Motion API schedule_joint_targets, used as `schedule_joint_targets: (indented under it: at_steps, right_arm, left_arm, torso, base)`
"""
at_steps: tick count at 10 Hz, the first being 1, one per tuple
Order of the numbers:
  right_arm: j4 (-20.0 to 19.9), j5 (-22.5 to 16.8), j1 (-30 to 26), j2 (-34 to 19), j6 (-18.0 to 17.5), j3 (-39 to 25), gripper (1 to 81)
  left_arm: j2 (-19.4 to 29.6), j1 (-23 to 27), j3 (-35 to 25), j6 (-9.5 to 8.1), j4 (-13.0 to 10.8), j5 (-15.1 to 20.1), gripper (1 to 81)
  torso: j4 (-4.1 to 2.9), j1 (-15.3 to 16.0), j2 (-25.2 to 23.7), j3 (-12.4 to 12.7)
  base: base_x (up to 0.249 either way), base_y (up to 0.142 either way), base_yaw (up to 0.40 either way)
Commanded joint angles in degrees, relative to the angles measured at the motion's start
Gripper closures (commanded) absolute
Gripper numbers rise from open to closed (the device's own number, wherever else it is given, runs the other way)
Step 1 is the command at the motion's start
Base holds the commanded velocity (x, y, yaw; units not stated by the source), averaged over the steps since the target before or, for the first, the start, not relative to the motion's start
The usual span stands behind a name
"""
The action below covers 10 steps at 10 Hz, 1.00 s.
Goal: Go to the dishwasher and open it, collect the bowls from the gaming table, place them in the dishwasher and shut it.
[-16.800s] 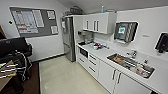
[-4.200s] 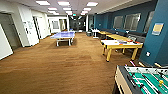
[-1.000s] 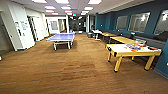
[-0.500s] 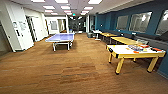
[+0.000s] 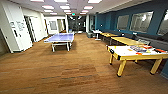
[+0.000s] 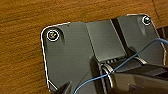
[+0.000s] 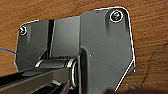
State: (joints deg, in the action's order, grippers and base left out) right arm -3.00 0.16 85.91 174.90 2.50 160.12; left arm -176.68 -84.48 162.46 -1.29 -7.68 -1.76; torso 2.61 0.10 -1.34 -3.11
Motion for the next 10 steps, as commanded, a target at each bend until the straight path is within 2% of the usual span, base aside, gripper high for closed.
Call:
schedule_joint_targets:
  at_steps: [1,2,10]
  right_arm:
    - [-0.34,-2.97,-2.97,0.04,0.23,-0.09,1.0]
    - [-0.34,-2.97,-2.97,0.21,0.23,-0.17,1.0]
    - [-0.34,-2.97,-2.89,0.39,0.23,-0.17,1.0]
  left_arm:
    - [0.01,2.87,0.22,0.06,0.56,2.63,1.0]
    - [0.01,2.87,0.14,0.06,1.26,2.72,1.0]
    - [-0.17,2.87,0.05,0.06,1.53,2.72,1.0]
  torso:
    - [0.0,0.0,0.0,0.0]
    - [0.0,-0.02,0.0,0.0]
    - [0.0,0.0,0.0,0.0]
  base:
    - [0.234,0.0,0.0]
    - [0.234,0.0,0.0]
    - [0.248,0.0,0.0]
